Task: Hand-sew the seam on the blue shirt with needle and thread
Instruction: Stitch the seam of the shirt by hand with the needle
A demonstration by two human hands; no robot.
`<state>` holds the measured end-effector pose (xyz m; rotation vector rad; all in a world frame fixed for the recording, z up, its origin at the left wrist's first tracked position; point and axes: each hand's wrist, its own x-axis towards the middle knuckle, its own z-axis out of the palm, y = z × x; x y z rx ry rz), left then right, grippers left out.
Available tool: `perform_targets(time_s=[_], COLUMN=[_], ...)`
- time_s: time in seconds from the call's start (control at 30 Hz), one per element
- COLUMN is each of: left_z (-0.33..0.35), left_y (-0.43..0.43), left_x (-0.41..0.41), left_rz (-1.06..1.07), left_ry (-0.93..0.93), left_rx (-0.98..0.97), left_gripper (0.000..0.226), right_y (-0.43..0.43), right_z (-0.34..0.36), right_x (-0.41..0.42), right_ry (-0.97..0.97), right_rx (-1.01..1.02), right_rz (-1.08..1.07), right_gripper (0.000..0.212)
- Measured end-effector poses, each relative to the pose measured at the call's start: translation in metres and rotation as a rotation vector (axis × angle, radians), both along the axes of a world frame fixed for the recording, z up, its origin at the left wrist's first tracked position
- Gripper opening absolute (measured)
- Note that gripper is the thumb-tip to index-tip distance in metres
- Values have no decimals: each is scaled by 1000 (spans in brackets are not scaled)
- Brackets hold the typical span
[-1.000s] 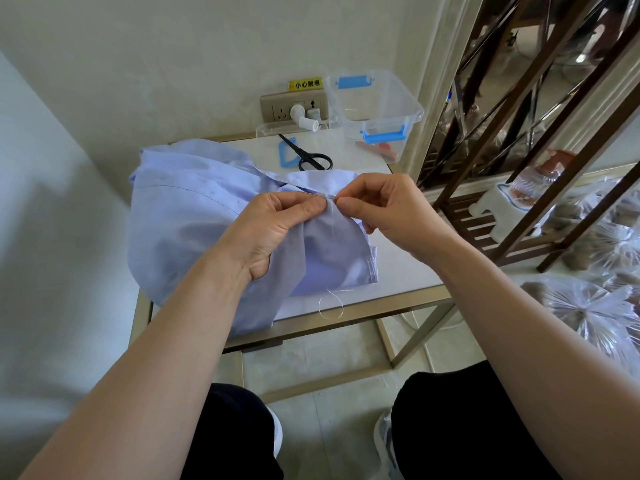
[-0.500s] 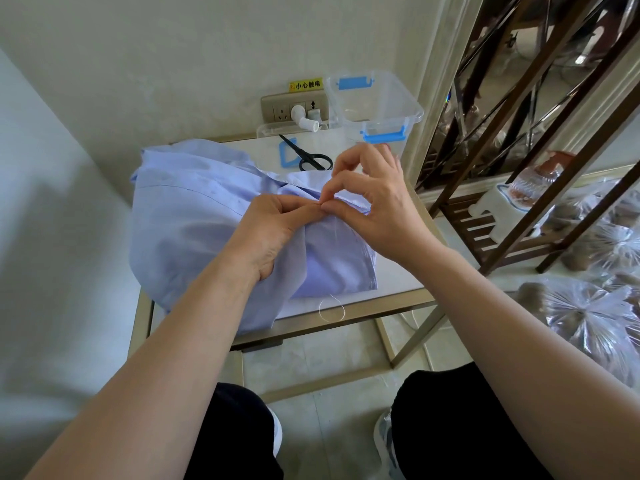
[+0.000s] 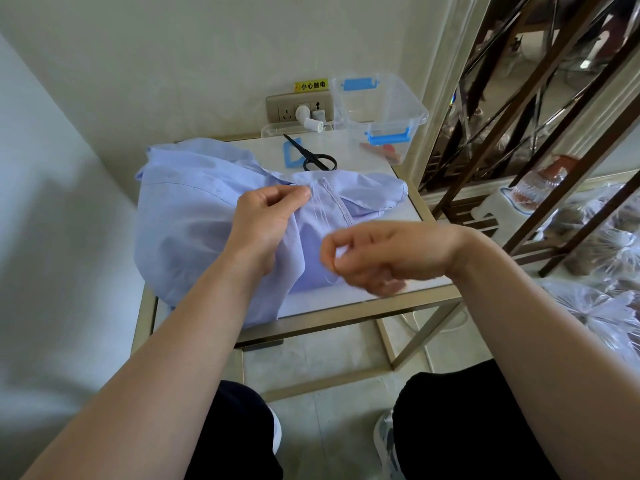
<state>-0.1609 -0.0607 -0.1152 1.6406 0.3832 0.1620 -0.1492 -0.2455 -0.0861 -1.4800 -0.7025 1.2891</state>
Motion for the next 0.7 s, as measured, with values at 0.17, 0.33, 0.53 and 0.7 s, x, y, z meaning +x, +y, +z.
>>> perform_targets(time_s=[0.17, 0.33, 0.53, 0.7], left_z=[1, 4, 7, 10], left_y=[-5, -6, -7, -4], left_x=[-3, -5, -9, -10], left_rz=[-78, -92, -93, -35], left_ry=[-11, 23, 87, 89], left_rx=[-54, -158, -247, -156], left_gripper=[13, 9, 7, 11], right_y=[18, 28, 29, 14], right_z=[-8, -15, -16, 10], right_x=[6, 2, 5, -1], right_ry=[-515, -779, -857, -643], right_rx=[55, -7, -34, -181], right_rz=[-769, -891, -919, -262], right_gripper=[5, 18, 9, 8])
